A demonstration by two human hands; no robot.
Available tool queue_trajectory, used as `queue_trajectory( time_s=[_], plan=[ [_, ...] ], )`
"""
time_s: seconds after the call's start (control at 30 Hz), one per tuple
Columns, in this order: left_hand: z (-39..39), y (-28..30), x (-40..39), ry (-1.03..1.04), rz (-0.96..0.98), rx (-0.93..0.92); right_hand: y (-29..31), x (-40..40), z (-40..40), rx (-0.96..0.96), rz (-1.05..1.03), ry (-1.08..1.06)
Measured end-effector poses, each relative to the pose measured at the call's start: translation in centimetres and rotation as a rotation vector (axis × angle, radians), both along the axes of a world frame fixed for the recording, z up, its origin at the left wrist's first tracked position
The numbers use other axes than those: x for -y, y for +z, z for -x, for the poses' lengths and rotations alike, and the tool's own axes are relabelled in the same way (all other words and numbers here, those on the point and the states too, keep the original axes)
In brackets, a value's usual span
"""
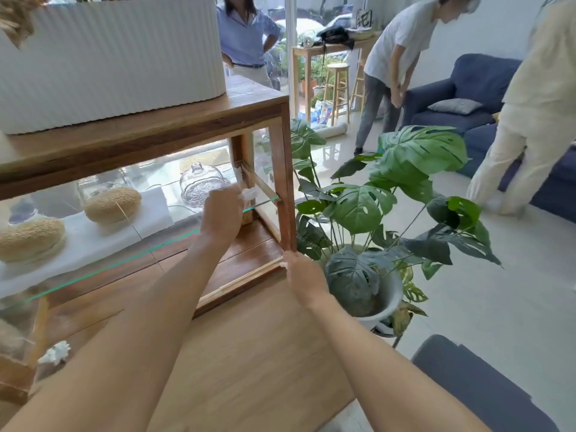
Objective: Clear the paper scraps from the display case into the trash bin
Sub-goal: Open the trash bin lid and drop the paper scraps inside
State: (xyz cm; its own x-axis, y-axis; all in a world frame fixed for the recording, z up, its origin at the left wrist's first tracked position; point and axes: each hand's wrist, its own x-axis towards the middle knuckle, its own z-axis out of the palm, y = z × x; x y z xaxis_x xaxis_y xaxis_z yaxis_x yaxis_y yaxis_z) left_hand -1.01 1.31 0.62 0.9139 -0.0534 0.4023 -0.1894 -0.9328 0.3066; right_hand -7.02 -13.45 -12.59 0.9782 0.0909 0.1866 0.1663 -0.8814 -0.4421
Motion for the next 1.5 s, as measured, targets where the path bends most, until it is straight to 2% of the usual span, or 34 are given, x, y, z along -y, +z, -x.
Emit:
queue_trajectory(
  time_s=[0.1,0.2,0.37,0.5,0.6,0.73,0.93,1.3,1.5],
  plan=[
    [2.2,-0.6,0.7,0.03,0.002,-0.017,0.1,1.4,1.9,0.024,0.008,-0.029],
    [3.9,-1.8,1.6,0.063,-0.079,-0.049,0.3,3.0,3.9,0.047,0.021,-0.071],
    [7.3,-4.3,4.2,-0.002,-0.126,-0.075,0.7,6.2,7.3,0.018,0.014,-0.143],
    [10.0,-6.3,7.1,-0.001,-0.091,-0.15,0.5,9.9,10.9,-0.012,-0.003,-0.219],
    [12.2,-7.3,9.8,-0.022,-0.181,-0.159,0.0,13.1,13.7,-0.041,0.033,-0.273],
    [14.9,-8.2,14.2,-0.086,-0.21,-0.184,-0.7,18.2,17.6,-0.104,0.105,-0.352],
    [18.9,-10.7,21.3,-0.237,-0.164,-0.255,-2.2,25.0,23.2,-0.174,0.097,-0.524],
    [17.7,-15.3,32.3,-0.456,-0.16,-0.34,-4.9,34.1,26.8,-0.245,0.089,-0.811],
    [16.6,-17.1,34.9,-0.554,-0.152,-0.391,-6.1,35.0,26.7,-0.255,0.087,-0.908]
  ],
)
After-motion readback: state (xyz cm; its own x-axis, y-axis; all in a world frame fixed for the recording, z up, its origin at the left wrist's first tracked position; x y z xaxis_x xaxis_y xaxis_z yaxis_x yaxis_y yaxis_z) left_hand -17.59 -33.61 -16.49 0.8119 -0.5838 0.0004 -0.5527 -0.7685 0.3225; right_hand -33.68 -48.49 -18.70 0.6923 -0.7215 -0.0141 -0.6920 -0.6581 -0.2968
